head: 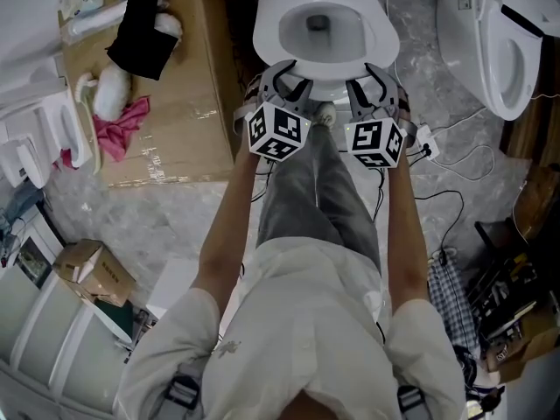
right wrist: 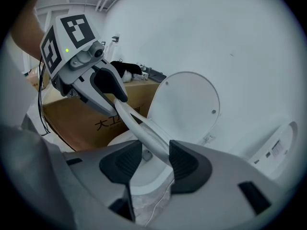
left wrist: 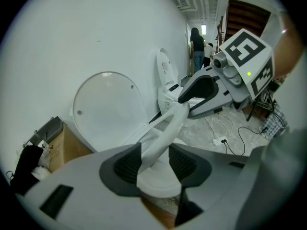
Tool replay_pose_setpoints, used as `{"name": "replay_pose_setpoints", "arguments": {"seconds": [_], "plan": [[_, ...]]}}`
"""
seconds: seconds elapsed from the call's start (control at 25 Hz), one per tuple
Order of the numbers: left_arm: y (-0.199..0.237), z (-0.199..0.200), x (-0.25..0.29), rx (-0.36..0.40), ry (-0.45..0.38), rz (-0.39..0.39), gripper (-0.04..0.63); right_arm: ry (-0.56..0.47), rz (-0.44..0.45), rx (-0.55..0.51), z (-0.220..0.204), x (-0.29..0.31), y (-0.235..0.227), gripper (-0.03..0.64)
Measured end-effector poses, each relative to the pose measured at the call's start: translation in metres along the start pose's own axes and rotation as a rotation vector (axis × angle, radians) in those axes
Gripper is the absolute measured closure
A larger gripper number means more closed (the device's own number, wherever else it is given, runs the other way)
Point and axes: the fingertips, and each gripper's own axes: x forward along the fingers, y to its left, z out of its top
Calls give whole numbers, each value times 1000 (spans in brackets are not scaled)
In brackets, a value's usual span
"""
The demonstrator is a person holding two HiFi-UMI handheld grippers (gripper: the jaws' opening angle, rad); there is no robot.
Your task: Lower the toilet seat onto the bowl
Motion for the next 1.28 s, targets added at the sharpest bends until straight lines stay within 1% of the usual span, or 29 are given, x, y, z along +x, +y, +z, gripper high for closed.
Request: {"name": "replay_pose_setpoints", "arguments": {"seconds": [0.56, 1.04, 1.28], "plan": [[-31, -35, 10, 33, 46, -41, 397, 80, 36, -6, -39, 4, 32, 423], [-50, -60, 19, 52, 78, -55, 387, 104, 73, -18, -64, 8, 52, 411], [-61, -75, 26, 78, 104, -64, 379, 122, 98, -27, -81, 13, 64, 400]]}}
